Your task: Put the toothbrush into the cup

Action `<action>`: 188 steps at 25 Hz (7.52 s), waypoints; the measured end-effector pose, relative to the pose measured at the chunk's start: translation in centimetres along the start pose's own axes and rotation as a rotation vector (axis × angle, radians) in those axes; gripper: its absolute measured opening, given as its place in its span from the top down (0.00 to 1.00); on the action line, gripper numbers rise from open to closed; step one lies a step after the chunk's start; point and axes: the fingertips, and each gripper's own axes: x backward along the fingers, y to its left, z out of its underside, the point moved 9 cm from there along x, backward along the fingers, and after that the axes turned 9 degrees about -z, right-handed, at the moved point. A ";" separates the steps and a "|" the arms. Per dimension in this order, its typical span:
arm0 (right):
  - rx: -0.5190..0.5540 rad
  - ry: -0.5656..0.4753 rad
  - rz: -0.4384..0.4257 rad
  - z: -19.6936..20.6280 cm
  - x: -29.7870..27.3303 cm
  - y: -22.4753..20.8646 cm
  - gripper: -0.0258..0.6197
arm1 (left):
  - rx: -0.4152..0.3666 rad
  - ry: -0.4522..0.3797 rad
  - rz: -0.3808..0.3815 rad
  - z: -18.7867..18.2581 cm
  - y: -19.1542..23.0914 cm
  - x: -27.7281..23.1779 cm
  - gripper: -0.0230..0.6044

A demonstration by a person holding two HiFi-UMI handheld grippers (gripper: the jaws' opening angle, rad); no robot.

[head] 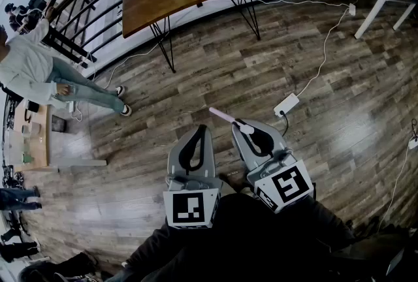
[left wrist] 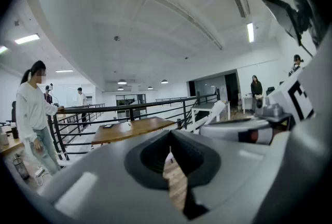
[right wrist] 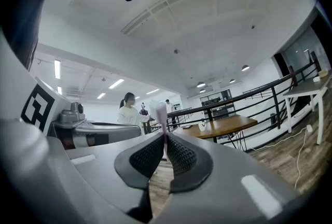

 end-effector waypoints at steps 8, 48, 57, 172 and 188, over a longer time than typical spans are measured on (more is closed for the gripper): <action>-0.002 0.025 -0.036 0.2 -2.2 -0.4 0.93 | 0.012 0.017 -0.061 0.6 2.4 -0.9 0.95; 0.086 0.057 0.105 -2.9 -25.8 -7.8 0.93 | 0.111 -0.041 0.109 -0.4 18.3 -22.6 0.95; 0.059 0.046 0.084 -3.4 -28.6 -11.9 0.93 | 0.092 -0.013 0.095 -1.0 18.4 -27.0 0.95; 0.048 0.131 -0.232 -13.3 -75.7 -53.6 0.93 | 0.165 0.045 -0.185 -8.7 35.2 -84.2 0.95; -0.033 0.247 -0.158 -9.1 -74.1 -53.5 0.92 | 0.215 0.166 -0.096 -5.0 33.8 -84.2 0.95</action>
